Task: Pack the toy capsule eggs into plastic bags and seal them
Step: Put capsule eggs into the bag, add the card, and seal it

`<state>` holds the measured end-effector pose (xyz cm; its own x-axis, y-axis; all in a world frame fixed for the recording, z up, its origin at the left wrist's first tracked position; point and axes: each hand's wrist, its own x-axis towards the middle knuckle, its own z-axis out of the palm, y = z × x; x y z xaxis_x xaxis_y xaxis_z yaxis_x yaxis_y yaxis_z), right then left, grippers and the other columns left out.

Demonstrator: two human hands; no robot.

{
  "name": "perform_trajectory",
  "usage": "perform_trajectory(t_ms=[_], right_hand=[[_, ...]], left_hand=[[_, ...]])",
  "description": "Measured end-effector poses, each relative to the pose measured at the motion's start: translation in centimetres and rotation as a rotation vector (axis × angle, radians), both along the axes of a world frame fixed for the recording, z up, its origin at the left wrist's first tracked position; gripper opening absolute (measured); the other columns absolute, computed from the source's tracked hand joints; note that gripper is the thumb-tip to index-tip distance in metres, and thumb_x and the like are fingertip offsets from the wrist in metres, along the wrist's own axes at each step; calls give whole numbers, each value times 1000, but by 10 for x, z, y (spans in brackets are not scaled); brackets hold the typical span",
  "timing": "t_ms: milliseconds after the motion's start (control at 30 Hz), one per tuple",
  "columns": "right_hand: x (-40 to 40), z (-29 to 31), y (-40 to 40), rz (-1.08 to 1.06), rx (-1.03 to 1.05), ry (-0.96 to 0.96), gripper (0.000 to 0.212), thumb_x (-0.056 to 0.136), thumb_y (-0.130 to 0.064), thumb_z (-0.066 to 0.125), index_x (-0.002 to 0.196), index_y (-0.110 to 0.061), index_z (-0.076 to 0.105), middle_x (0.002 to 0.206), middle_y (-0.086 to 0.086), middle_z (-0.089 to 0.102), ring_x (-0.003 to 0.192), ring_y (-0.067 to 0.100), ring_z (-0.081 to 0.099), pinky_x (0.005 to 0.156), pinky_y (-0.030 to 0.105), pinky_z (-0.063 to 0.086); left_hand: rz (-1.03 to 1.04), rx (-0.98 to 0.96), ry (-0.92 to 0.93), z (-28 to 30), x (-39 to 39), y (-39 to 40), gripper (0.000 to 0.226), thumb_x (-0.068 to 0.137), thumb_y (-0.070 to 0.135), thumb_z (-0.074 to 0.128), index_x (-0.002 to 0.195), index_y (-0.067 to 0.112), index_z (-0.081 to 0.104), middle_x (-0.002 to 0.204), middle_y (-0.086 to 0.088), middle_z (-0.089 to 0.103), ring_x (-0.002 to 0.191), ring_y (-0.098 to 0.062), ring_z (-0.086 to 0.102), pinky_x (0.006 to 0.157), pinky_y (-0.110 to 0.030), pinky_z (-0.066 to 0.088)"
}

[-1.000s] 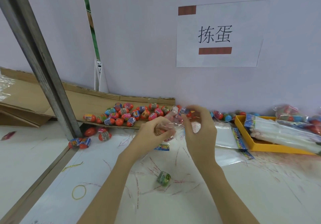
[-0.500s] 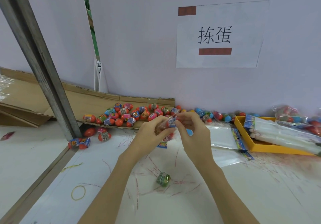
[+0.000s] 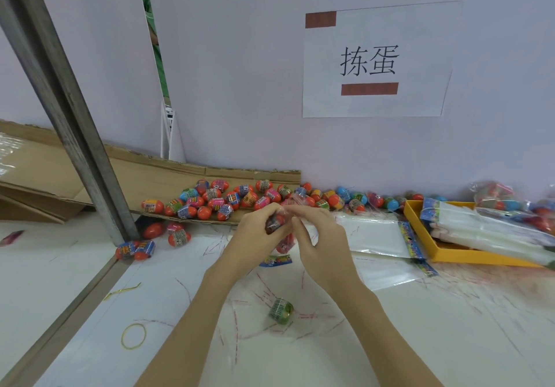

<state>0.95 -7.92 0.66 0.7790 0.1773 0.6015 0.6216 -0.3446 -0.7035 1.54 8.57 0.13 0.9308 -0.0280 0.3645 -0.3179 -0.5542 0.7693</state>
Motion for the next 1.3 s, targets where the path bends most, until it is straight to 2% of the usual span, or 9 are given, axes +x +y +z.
perform_trajectory(t_ms=[133, 233, 333, 467, 700, 867, 1067, 1233, 1300], right_hand=[[5, -2, -4, -84, 51, 31, 27, 103, -5, 57, 117, -21, 73, 110, -15, 71, 109, 8, 61, 96, 25, 49], [7, -3, -7, -130, 95, 113, 28, 102, -3, 55, 107, -24, 73, 101, -16, 72, 100, 3, 64, 87, 19, 51], [10, -7, -8, -156, 113, 204, 30, 102, -1, 54, 100, -23, 74, 94, -16, 73, 93, 2, 65, 78, 12, 47], [11, -12, -7, -160, 95, 276, 29, 102, -3, 53, 100, -24, 74, 94, -16, 71, 91, -2, 64, 75, 8, 46], [15, -20, 0, -90, -72, 269, 38, 102, -1, 51, 133, -21, 59, 133, -5, 59, 125, 13, 52, 107, 37, 47], [18, -22, 1, 34, -241, 303, 50, 102, 2, 45, 148, -18, 49, 150, 0, 51, 138, 19, 46, 116, 38, 40], [23, -21, -3, -38, -146, 288, 55, 96, 15, 45, 140, -15, 59, 137, 2, 46, 120, 8, 45, 94, 0, 34], [29, -23, -8, -103, -96, 275, 37, 98, 4, 60, 130, -15, 64, 128, 3, 54, 109, 19, 60, 98, 31, 54], [31, -23, -12, -153, -69, 242, 29, 97, -4, 67, 121, -19, 66, 119, 1, 61, 98, 12, 61, 87, 23, 54]], left_hand=[[194, 62, -67, -2, 8, 4, 19, 93, 41, 77, 101, 24, 76, 131, 8, 54, 124, -7, 48, 103, -25, 38], [316, 118, -59, -7, 11, 12, 24, 93, 47, 75, 94, 23, 75, 159, 6, 38, 145, -9, 22, 113, -35, 23], [245, 238, 14, -14, 14, 15, 25, 99, 50, 64, 99, 26, 71, 171, 12, 24, 156, -11, 17, 124, -52, 15], [155, 279, 100, -16, 14, 11, 38, 105, 54, 51, 135, 32, 63, 166, 13, 37, 155, -10, 27, 126, -53, 16], [50, 330, 79, -13, 8, 8, 30, 107, 47, 52, 130, 31, 62, 128, 17, 59, 118, -8, 50, 109, -41, 40], [-27, 274, 46, -12, 5, 4, 26, 106, 41, 56, 122, 22, 64, 124, 14, 57, 111, -7, 57, 99, -38, 50], [-61, 196, 25, -12, 7, 3, 24, 105, 35, 61, 124, 20, 67, 127, 14, 54, 116, 2, 54, 99, -19, 45], [-93, 146, 38, -13, 6, 0, 20, 103, 35, 64, 119, 24, 71, 128, 17, 59, 119, 13, 50, 92, 3, 34], [-90, 74, 61, -12, 6, 1, 19, 102, 36, 66, 117, 27, 72, 125, 19, 62, 116, 14, 53, 89, 1, 38]])
